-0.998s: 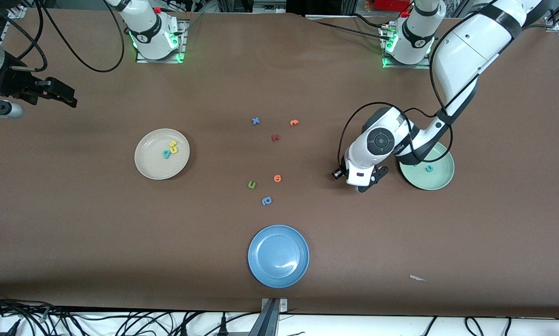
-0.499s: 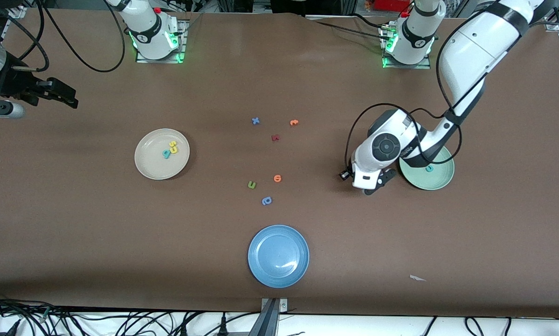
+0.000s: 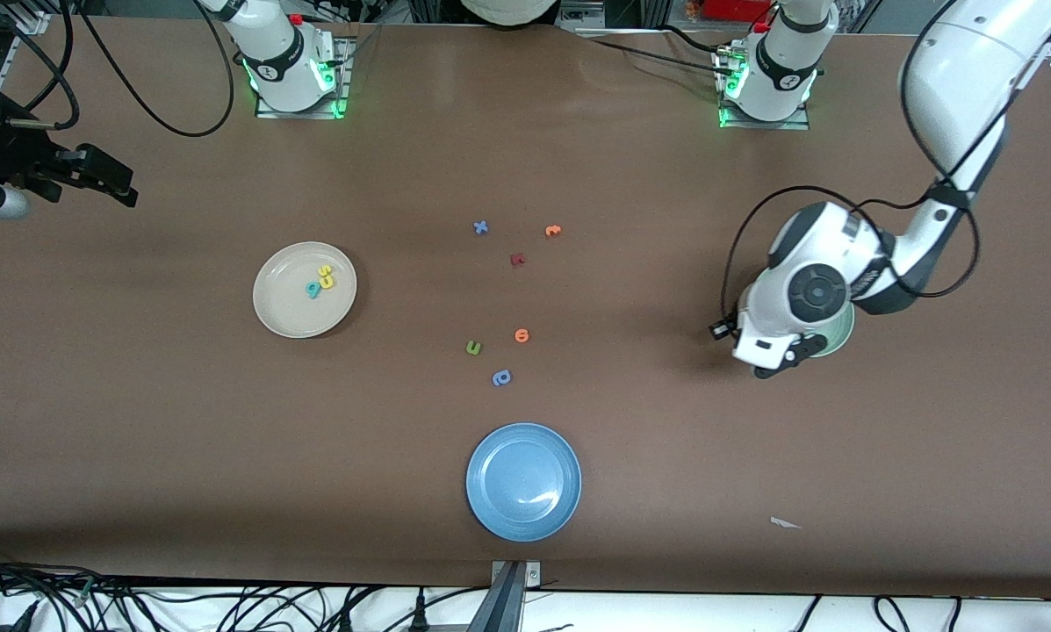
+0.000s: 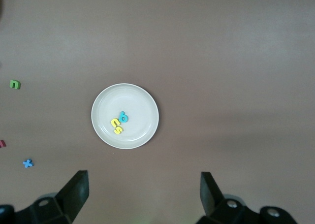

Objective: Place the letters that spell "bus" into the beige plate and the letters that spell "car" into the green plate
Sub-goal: 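Place the yellow a in the green plate with the left gripper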

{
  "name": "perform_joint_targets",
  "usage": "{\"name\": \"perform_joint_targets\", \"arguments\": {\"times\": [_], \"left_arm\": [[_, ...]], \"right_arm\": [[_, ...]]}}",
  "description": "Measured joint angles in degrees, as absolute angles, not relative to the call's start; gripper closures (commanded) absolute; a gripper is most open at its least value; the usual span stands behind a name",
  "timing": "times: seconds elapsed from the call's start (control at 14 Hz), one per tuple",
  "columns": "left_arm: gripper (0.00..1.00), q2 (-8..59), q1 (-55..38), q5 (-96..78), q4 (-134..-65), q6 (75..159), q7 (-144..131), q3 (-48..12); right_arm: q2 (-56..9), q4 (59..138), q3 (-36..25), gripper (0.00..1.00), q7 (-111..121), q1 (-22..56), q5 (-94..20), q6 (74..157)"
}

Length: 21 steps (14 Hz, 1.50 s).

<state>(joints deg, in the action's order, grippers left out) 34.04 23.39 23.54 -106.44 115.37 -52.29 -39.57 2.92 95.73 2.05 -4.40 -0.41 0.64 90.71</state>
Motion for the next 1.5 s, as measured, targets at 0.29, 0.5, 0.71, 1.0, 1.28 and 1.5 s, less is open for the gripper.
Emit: {"name": "perform_joint_targets", "arguments": {"times": [0.29, 0.5, 0.71, 1.0, 1.28, 1.5], "left_arm": [[0.94, 33.7, 30.3, 23.5, -107.4, 112.2, -39.5, -39.6], [0.85, 33.7, 33.1, 23.5, -110.2, 112.0, -35.3, -39.4], [0.63, 33.8, 34.6, 23.5, -113.1, 112.0, -34.1, -39.2], [0.01, 34.0, 35.9, 23.5, -114.3, 112.0, -33.6, -39.2], [0.01, 33.2, 36.2, 23.8, -109.9, 110.7, -32.6, -39.4], [0.01, 32.3, 36.2, 23.8, -101.7, 102.0, -29.9, -40.5]], "right_arm": [[2.9, 95.7, 2.1, 0.0, -4.5, -0.4, 0.6, 90.3], [2.9, 95.7, 2.1, 0.0, -4.5, -0.4, 0.6, 90.2], [2.9, 95.7, 1.9, 0.0, -4.5, -0.4, 0.6, 90.0], [2.9, 95.7, 1.8, 0.0, -4.5, -0.4, 0.6, 89.6], [2.9, 95.7, 1.9, 0.0, -4.5, -0.4, 0.6, 89.5], [2.9, 95.7, 2.0, 0.0, -4.5, -0.4, 0.6, 89.5]]}}
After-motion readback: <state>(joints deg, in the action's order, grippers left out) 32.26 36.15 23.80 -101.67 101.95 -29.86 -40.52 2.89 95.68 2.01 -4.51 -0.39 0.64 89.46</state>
